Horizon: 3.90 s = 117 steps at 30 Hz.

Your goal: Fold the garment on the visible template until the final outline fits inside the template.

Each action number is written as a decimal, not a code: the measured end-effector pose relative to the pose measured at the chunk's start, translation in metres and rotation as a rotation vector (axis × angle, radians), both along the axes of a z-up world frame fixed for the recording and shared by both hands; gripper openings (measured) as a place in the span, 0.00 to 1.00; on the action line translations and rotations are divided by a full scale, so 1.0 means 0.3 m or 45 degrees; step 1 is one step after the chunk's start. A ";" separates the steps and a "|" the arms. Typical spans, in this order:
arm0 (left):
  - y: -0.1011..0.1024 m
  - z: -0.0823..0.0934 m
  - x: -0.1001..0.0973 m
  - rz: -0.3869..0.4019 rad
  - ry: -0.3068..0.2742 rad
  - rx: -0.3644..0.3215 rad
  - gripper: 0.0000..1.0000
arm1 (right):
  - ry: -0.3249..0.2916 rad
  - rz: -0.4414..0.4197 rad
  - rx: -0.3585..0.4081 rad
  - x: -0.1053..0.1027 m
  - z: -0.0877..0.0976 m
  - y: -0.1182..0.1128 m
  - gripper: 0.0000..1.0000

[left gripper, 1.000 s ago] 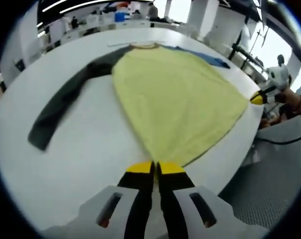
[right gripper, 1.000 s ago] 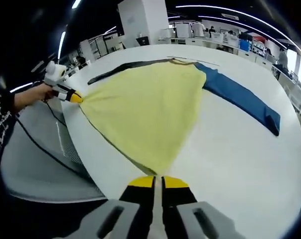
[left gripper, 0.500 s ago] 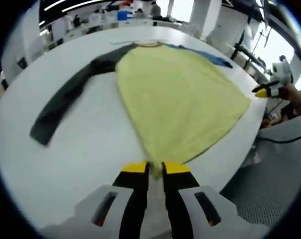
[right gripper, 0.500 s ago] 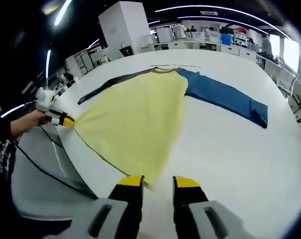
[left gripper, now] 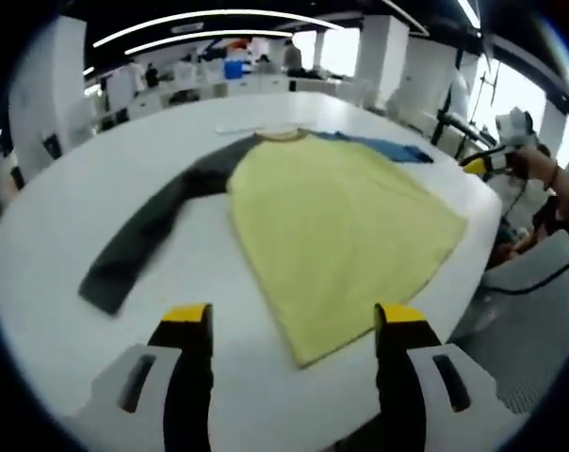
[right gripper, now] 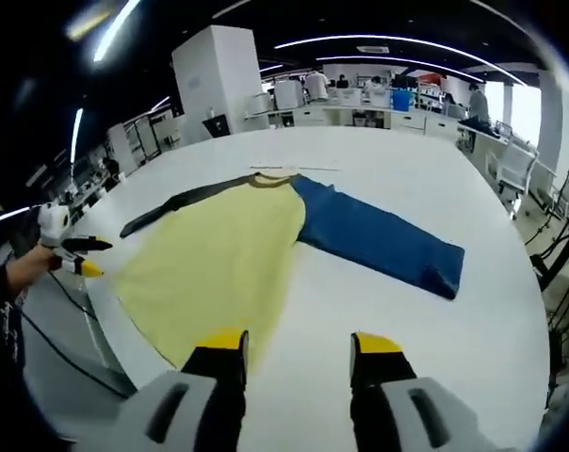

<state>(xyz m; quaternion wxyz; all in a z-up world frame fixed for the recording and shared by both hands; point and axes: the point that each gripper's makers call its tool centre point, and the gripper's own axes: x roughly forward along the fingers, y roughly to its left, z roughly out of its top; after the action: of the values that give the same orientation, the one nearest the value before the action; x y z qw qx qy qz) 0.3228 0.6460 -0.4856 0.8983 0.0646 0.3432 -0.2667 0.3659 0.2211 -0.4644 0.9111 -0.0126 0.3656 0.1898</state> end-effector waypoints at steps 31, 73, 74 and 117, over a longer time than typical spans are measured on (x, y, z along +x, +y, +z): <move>-0.034 0.109 0.063 0.007 -0.263 0.033 0.91 | 0.054 -0.273 -0.174 0.393 -0.196 -0.320 0.38; 0.026 0.092 0.064 0.067 -0.223 0.085 0.75 | 0.073 -0.431 -0.218 0.457 -0.247 -0.447 0.00; 0.024 0.094 0.064 0.068 -0.223 0.084 0.75 | 0.078 -0.433 -0.210 0.458 -0.249 -0.449 0.00; 0.007 0.130 0.058 0.057 -0.259 0.112 0.75 | 0.166 -0.697 -0.283 0.292 -0.199 -0.687 0.00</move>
<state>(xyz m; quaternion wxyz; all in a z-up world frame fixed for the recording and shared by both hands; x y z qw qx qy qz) 0.3401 0.6483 -0.4467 0.9305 0.1232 0.2632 -0.2231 0.4534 0.0150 -0.5240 0.8961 -0.0011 0.4316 -0.1034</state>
